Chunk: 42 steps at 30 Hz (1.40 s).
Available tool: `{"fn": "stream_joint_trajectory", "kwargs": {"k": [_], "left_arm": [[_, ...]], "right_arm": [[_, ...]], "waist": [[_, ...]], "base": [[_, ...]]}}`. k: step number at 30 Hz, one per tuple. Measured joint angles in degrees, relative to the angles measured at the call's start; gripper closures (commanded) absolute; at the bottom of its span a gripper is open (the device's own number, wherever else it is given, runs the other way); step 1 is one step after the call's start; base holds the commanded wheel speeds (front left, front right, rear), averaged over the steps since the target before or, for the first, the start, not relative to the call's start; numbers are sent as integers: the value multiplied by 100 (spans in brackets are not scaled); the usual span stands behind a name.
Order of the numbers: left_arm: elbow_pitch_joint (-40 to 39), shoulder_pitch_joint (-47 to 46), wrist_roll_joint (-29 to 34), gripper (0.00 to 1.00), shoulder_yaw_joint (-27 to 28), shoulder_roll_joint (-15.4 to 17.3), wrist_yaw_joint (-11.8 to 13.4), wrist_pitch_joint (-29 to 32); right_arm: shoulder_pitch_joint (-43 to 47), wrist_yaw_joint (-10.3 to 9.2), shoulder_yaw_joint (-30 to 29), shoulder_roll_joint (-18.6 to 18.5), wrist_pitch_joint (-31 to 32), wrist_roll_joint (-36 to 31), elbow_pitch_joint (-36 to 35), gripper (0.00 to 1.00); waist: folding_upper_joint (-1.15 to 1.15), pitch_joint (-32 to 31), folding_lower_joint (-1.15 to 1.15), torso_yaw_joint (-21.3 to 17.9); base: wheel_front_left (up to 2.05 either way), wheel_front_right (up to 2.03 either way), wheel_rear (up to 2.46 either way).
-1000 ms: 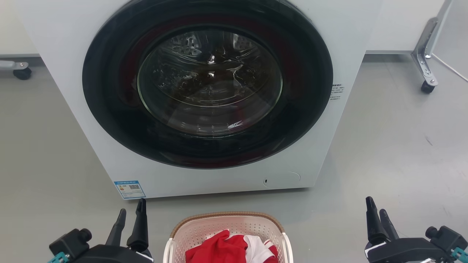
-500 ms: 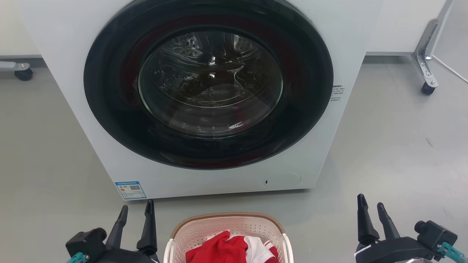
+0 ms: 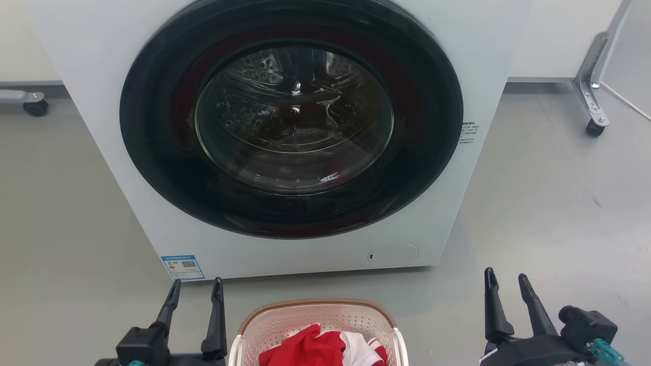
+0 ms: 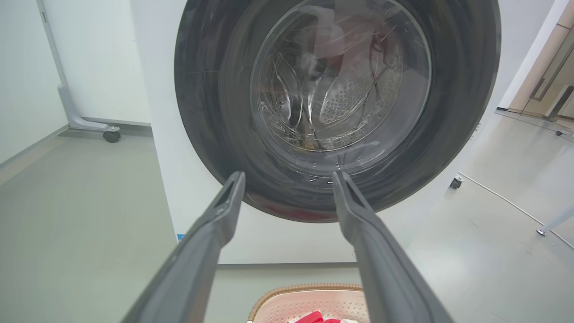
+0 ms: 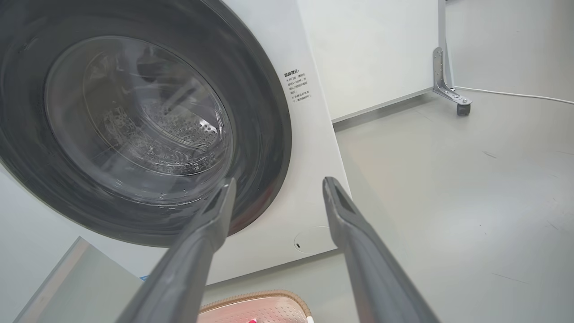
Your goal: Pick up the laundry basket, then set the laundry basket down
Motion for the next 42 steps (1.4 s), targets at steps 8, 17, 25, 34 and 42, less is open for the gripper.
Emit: {"fn": "stream_joint_trajectory", "kwargs": {"k": [8, 17, 25, 34, 42], "left_arm": [[-134, 22, 789, 0, -75, 4, 122, -192], [-234, 126, 1485, 0, -160, -2, 254, -383], [-246, 126, 1563, 0, -122, -44, 274, -394], [-242, 127, 1506, 0, -45, -67, 274, -394], [-232, 127, 1489, 0, -38, -83, 274, -394]], "right_arm": [[63, -101, 148, -4, -200, -723, -98, 0], [66, -200, 276, -9, -393, -1437, -218, 0], [69, -200, 269, -9, -403, -1579, -244, 0], [70, -194, 215, -5, -403, -1580, -266, 0], [71, -191, 181, 2, -403, -1588, -270, 0]], "waist": [[0, -25, 0, -9], [0, -24, 0, -21], [0, -15, 0, -14], [0, -5, 0, -8], [0, 7, 0, -11]], "base": [[0, 0, 0], [0, 0, 0], [0, 0, 0], [0, 0, 0], [0, 0, 0]]}}
